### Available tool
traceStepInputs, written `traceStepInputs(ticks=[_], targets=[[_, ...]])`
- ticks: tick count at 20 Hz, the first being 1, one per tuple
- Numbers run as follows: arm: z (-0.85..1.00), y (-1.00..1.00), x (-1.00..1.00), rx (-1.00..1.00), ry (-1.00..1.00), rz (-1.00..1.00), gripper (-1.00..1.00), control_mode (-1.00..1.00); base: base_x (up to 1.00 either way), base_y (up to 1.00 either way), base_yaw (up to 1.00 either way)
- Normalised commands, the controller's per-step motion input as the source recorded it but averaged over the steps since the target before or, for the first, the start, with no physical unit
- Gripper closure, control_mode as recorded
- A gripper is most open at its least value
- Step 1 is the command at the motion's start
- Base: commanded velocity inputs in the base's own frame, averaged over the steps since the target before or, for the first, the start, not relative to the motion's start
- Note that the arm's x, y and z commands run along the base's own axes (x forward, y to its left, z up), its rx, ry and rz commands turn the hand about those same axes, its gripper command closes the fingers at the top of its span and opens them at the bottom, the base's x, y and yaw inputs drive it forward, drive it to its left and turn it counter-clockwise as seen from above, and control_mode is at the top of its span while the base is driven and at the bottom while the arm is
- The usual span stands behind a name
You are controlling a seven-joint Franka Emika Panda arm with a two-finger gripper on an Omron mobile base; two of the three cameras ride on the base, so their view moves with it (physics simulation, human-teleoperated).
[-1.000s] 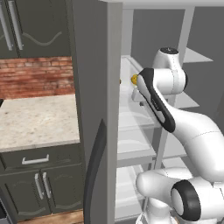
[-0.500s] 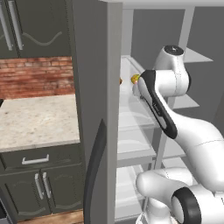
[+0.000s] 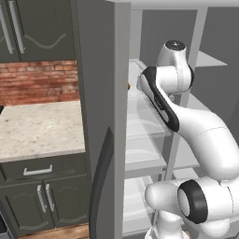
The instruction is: Take the lemon and mango from the fridge shelf and place them in the freezer drawer to begin freezing them.
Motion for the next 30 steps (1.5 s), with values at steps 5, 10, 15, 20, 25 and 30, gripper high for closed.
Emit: traceStepInputs(ticks=[5,10,15,20,25,30], targets=[[0.00,0.00,0.59,0.00,0.02,0.00,-1.00,-1.00,0.00,0.00,0.00],[-0.21,0.00,0.60,0.00,0.01,0.00,-1.00,-1.00,0.00,0.00,0.00],[-0.16,0.00,0.65,0.00,0.00,0.00,-1.00,-1.00,0.00,0.00,0.00],[-0.12,0.00,0.64,0.00,0.00,0.00,-1.00,-1.00,0.00,0.00,0.00],[-0.19,0.00,0.56,0.00,0.00,0.00,-1.00,-1.00,0.00,0.00,0.00],[-0.17,0.00,0.52,0.00,0.00,0.00,-1.00,-1.00,0.00,0.00,0.00]])
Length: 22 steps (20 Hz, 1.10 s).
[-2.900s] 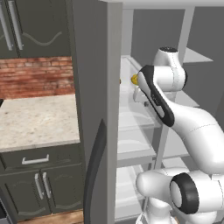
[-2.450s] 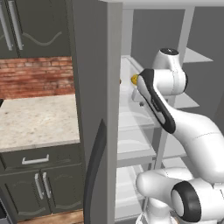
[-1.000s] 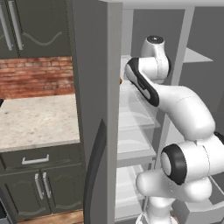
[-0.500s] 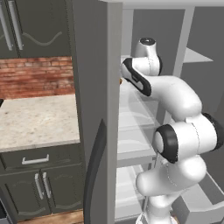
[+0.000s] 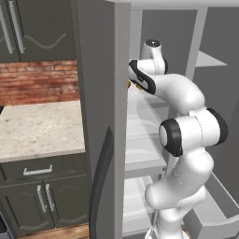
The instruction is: Take the lemon and mango from the fridge shelf and place them in the freezer drawer to begin freezing them.
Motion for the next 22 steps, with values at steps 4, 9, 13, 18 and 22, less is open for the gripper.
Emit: traceStepInputs(ticks=[4,9,13,18,22], targets=[[-0.26,0.00,0.24,0.00,0.00,0.00,1.00,-1.00,0.00,0.00,0.00],[-0.06,-0.02,0.00,0.00,0.00,0.00,1.00,-1.00,0.00,0.00,0.00],[0.00,0.00,-0.07,0.00,0.00,0.00,1.00,-1.00,0.00,0.00,0.00],[0.00,0.00,-0.58,0.00,-0.08,0.02,1.00,-1.00,0.00,0.00,0.00],[0.00,0.03,-1.00,0.00,-0.24,0.09,1.00,-1.00,0.00,0.00,0.00]])
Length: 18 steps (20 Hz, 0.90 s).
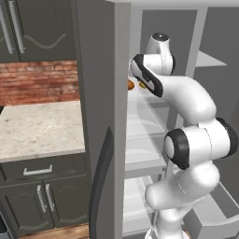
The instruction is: Take the lemon and mango from the fridge shelf and place them in the freezer drawer to begin freezing them.
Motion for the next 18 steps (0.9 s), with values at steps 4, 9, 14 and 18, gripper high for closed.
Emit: traceStepInputs(ticks=[4,9,14,18], targets=[[0.02,0.09,-1.00,0.00,-0.31,0.10,1.00,-1.00,0.00,0.00,0.00],[0.41,0.17,-1.00,0.00,-0.36,0.07,1.00,-1.00,0.00,0.00,0.00],[0.50,0.20,-1.00,0.00,-0.07,0.07,1.00,-1.00,0.00,0.00,0.00],[0.18,0.27,-1.00,-0.07,0.11,0.06,1.00,-1.00,0.00,0.00,0.00]])
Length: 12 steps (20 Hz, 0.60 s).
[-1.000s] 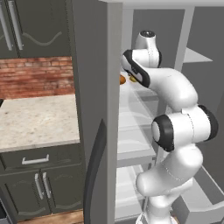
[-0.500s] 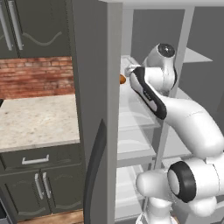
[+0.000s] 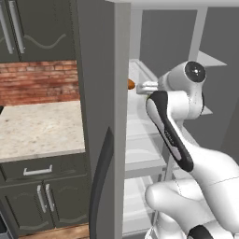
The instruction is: Take the lemon and mango from the fridge shelf and place them in the freezer drawer to begin freezing them.
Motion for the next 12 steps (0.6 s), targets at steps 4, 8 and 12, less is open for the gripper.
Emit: traceStepInputs(ticks=[4,8,12], targets=[[-0.04,0.16,-1.00,-0.17,0.25,0.07,1.00,-1.00,0.00,0.00,0.00],[-0.33,0.00,-0.85,-0.19,0.18,0.04,1.00,-1.00,0.00,0.00,0.00],[-0.14,0.00,-0.31,-0.06,0.09,0.00,1.00,-1.00,0.00,0.00,0.00]])
